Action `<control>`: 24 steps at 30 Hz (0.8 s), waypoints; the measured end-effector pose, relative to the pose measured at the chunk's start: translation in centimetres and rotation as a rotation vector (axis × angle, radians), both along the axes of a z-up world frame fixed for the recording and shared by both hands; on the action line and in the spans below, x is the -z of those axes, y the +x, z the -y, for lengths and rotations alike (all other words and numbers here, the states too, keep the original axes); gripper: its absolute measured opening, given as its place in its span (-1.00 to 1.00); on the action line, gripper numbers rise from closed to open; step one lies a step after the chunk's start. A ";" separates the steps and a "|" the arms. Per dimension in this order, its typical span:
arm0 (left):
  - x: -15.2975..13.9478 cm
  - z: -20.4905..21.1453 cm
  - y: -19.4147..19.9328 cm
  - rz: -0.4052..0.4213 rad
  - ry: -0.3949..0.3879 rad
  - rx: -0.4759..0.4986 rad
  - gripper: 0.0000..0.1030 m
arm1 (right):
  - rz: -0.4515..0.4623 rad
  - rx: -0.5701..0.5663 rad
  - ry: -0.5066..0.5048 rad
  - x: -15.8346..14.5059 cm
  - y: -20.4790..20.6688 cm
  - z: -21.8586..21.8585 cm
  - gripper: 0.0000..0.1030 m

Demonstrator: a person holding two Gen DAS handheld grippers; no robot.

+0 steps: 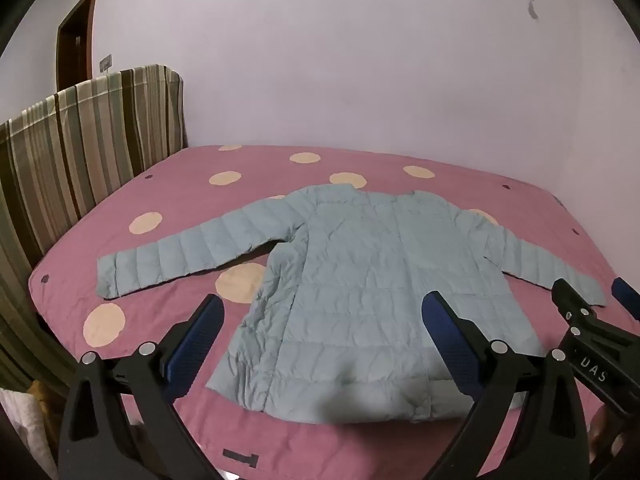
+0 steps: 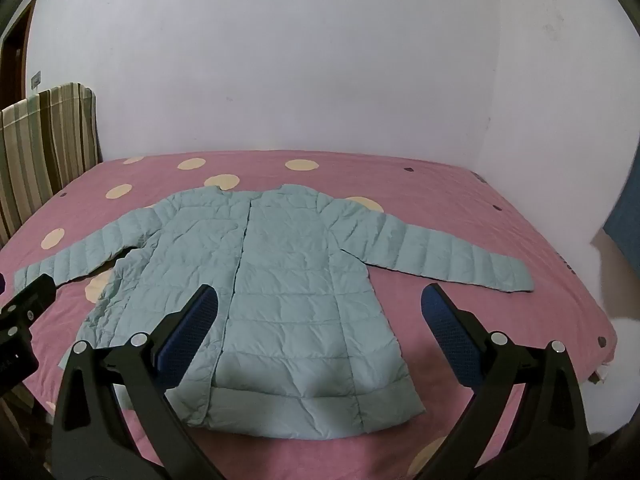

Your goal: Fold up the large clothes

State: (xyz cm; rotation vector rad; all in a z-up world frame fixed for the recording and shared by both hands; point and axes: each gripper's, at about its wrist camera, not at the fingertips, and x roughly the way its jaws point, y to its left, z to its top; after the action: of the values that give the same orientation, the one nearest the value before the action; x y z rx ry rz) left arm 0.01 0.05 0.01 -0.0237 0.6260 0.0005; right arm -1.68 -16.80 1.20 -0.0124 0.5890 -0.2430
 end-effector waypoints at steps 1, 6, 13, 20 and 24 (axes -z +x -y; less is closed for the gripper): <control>0.0 0.0 0.0 -0.002 -0.003 0.000 0.91 | 0.002 0.000 0.000 0.0 0.0 0.0 0.96; 0.0 0.0 0.0 -0.002 -0.003 0.001 0.91 | 0.001 -0.001 0.006 0.0 0.0 0.0 0.96; 0.0 0.0 0.0 0.001 -0.001 0.002 0.91 | 0.000 -0.001 0.005 0.0 0.0 0.0 0.96; 0.0 -0.3 0.2 -0.002 -0.004 0.001 0.91 | 0.000 -0.001 0.004 -0.1 -0.1 -0.1 0.96; 0.0 0.1 0.0 0.002 0.002 0.003 0.91 | 0.001 -0.001 0.003 -0.1 -0.1 -0.1 0.96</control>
State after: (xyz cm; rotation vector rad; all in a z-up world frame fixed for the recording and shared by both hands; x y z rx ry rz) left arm 0.00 -0.01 0.04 -0.0206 0.6245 -0.0021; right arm -1.75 -16.72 1.29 -0.0098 0.5886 -0.2411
